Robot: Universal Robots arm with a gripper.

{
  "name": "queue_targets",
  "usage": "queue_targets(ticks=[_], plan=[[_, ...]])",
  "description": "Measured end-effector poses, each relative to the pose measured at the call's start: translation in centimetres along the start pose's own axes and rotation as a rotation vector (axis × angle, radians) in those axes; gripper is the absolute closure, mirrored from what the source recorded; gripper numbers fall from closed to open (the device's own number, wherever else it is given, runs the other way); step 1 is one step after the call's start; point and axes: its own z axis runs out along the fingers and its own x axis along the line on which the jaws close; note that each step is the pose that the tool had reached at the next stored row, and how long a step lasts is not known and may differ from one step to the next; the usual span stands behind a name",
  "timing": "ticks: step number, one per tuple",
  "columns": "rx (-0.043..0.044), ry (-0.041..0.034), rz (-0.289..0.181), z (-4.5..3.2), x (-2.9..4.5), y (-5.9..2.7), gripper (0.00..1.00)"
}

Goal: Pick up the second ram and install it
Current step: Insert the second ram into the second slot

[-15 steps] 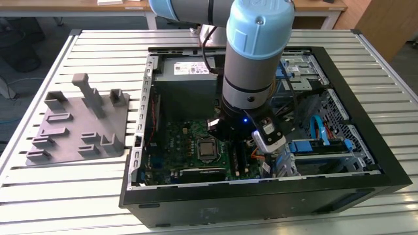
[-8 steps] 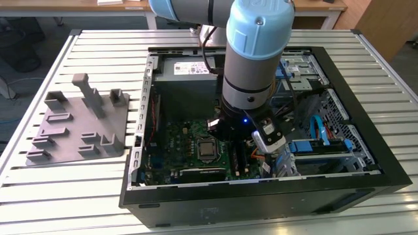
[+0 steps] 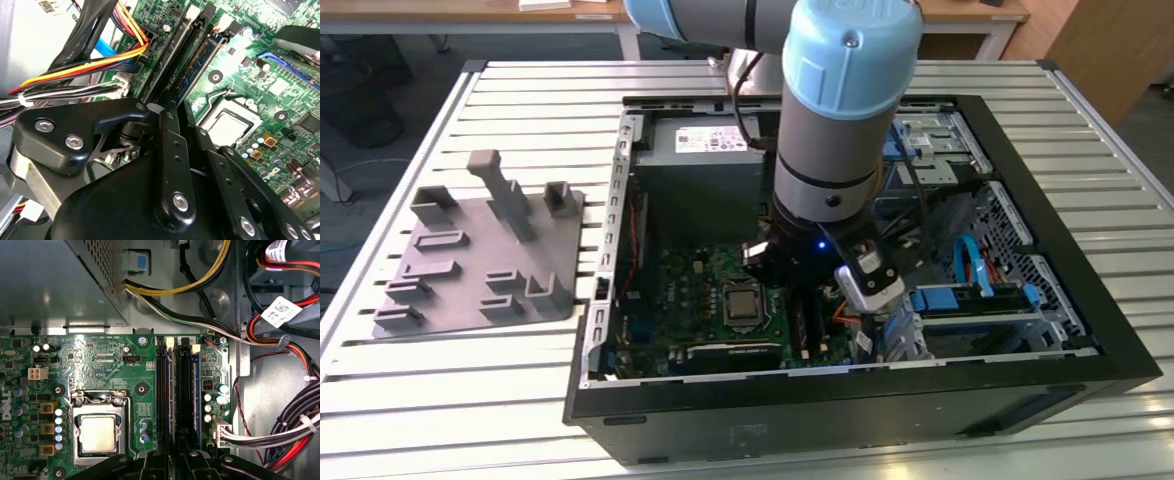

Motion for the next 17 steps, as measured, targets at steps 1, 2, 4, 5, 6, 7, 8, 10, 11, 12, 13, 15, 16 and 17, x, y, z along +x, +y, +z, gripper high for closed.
queue_targets(ticks=[1, 2, 4, 5, 6, 7, 8, 10, 11, 12, 13, 15, 16, 17], plan=[[0.0001, 0.0000, 0.000, -0.46, -0.01, 0.01, 0.79], [0.0003, 0.0001, 0.000, -0.95, -0.02, 0.02, 0.79], [0.0000, 0.0000, 0.000, -1.83, -0.04, 0.04, 0.79], [0.0002, 0.0000, 0.000, -2.28, -0.05, 0.06, 0.79], [0.0001, 0.0000, 0.000, -2.70, -0.06, 0.10, 0.79], [0.0003, 0.0001, 0.000, -3.03, -0.07, 0.16, 0.79], [-0.0001, 0.0000, 0.000, -3.18, -0.07, 0.27, 0.80], [0.0000, 0.0004, 0.000, -3.22, -0.07, 0.46, 0.86], [0.0002, 0.0015, 0.000, -3.22, -0.10, 0.59, 0.90], [0.0002, 0.0025, 0.000, -3.21, -0.12, 0.73, 0.90], [0.0002, 0.0030, 0.000, -3.21, -0.13, 0.86, 0.90], [0.0001, 0.0033, 0.000, -3.21, -0.13, 0.97, 0.90], [0.0003, 0.0033, 0.000, -3.21, -0.13, 0.97, 0.90], [0.0003, 0.0033, 0.000, -3.21, -0.13, 0.97, 0.90]])
